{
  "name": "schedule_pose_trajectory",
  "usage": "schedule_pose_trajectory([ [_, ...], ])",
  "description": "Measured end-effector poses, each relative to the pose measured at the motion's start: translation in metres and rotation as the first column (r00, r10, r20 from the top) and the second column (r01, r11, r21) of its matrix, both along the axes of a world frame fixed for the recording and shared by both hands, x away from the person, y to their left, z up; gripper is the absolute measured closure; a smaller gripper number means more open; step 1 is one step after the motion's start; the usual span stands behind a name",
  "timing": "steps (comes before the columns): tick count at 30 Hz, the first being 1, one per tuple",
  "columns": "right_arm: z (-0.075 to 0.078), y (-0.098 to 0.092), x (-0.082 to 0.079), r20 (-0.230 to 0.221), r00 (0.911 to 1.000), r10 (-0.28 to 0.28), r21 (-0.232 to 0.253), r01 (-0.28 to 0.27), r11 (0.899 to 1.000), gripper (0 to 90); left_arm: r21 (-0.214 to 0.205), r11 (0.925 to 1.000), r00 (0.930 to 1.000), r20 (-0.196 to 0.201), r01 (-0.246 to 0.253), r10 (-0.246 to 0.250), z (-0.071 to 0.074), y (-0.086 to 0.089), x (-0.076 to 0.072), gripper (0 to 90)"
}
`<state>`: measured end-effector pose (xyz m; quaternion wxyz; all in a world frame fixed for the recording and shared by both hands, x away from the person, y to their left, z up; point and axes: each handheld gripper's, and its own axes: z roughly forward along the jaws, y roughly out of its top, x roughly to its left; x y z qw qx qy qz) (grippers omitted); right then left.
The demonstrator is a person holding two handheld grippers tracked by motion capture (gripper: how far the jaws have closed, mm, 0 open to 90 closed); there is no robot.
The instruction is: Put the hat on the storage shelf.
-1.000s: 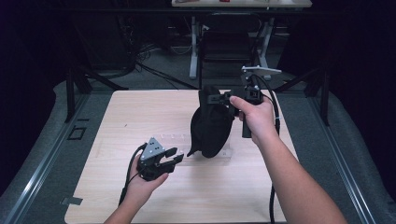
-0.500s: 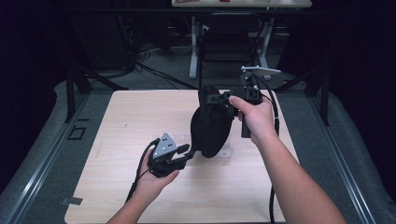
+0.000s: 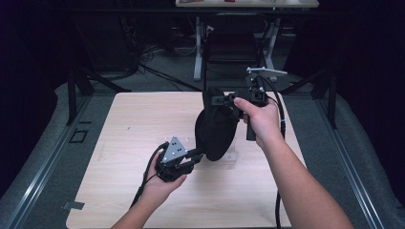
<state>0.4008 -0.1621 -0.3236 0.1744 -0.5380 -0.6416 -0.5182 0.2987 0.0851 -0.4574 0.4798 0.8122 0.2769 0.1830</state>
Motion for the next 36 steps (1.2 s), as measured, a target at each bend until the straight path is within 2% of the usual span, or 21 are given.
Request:
schedule_pose_trajectory([
  [8, 0.0003, 0.0034, -0.0001, 0.001, 1.0, -0.006, 0.008, 0.006, 1.0, 88.2, 0.038, 0.9992, 0.9999, 0.003, -0.015, 0.015, -0.0008, -0.0024, 0.0025, 75.5],
  [9, 0.0, 0.0042, 0.0, 0.001, 1.0, -0.003, 0.01, 0.003, 1.0, 88.2, 0.053, 0.9985, 0.9998, 0.007, -0.017, 0.017, -0.0021, -0.003, 0.0029, 76.2],
  [17, 0.0001, 0.005, -0.0009, 0.001, 1.0, 0.005, 0.008, -0.005, 1.0, 87.9, 0.08, 0.9966, 0.9994, 0.03, -0.019, 0.017, -0.0033, -0.0027, 0.0014, 78.8],
  [24, 0.0012, 0.0062, -0.0032, 0.014, 0.9999, 0.004, 0.0, -0.004, 1.0, 87.1, 0.079, 0.9966, 0.9992, 0.034, -0.023, 0.02, -0.0043, -0.0021, 0.0005, 79.5],
  [31, 0.0034, 0.0041, -0.0063, 0.027, 0.9996, 0.012, 0.023, -0.012, 1.0, 82.0, 0.085, 0.9962, 0.9988, 0.045, -0.021, 0.017, -0.0051, -0.0014, -0.0006, 79.7],
  [36, 0.0066, 0.0007, -0.0085, 0.037, 0.9992, 0.013, 0.037, -0.014, 0.999, 81.7, 0.085, 0.9962, 0.9988, 0.045, -0.022, 0.019, -0.0051, -0.0006, -0.0006, 79.9],
])
